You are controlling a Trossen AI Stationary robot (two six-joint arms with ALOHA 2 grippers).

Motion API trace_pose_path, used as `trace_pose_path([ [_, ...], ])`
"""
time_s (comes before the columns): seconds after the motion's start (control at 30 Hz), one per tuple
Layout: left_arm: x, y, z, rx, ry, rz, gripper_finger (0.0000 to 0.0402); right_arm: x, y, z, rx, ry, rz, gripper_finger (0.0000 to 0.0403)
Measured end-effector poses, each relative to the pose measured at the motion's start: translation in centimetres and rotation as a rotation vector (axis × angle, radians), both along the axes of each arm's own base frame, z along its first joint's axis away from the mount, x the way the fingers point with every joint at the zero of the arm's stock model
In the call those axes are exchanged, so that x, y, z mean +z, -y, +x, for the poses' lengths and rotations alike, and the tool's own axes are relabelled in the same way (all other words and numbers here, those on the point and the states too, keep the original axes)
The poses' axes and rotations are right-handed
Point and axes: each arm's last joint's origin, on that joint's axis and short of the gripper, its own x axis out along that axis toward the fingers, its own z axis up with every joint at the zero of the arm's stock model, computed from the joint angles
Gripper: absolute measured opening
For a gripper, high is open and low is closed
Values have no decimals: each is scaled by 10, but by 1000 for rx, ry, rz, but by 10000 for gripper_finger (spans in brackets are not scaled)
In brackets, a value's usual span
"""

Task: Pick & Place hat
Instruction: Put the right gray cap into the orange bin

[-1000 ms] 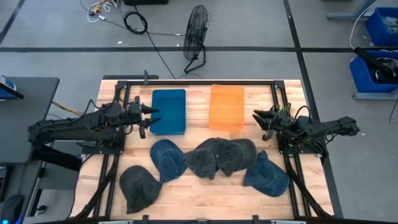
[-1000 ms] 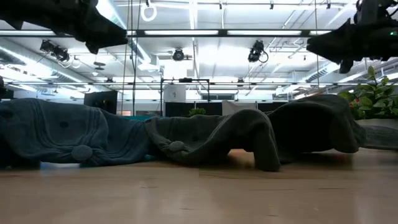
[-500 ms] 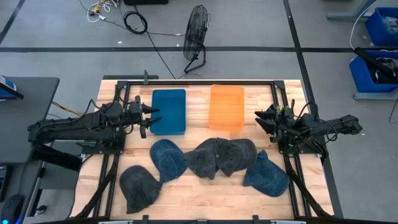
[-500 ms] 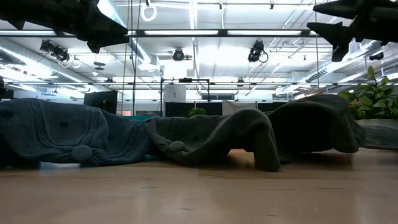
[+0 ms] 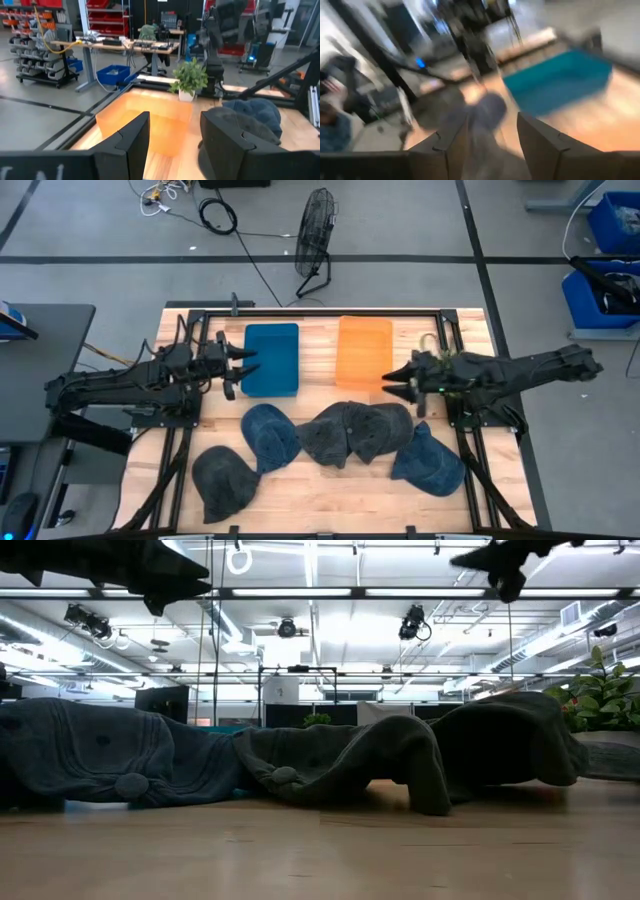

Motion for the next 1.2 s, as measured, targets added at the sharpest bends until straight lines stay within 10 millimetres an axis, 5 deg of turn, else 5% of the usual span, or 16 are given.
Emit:
trace_pose_path([
  [0.3,0,0,0,0,-1,-1,179,-56,-10,55,-219,-517,338,176],
  [0.5,0,0,0,0,-2,-1,179,-91,-18,73,-167,-726,472,176],
  [0.6,0,0,0,0,-2,-1,179,-85,-19,78,-156,-747,471,176],
  [0.87,-1,0,0,-1,-10,-2,179,-26,-19,77,-243,-854,408,176],
  [1.2,-7,0,0,-1,-72,-13,179,-58,-21,83,-400,-1014,462,176],
])
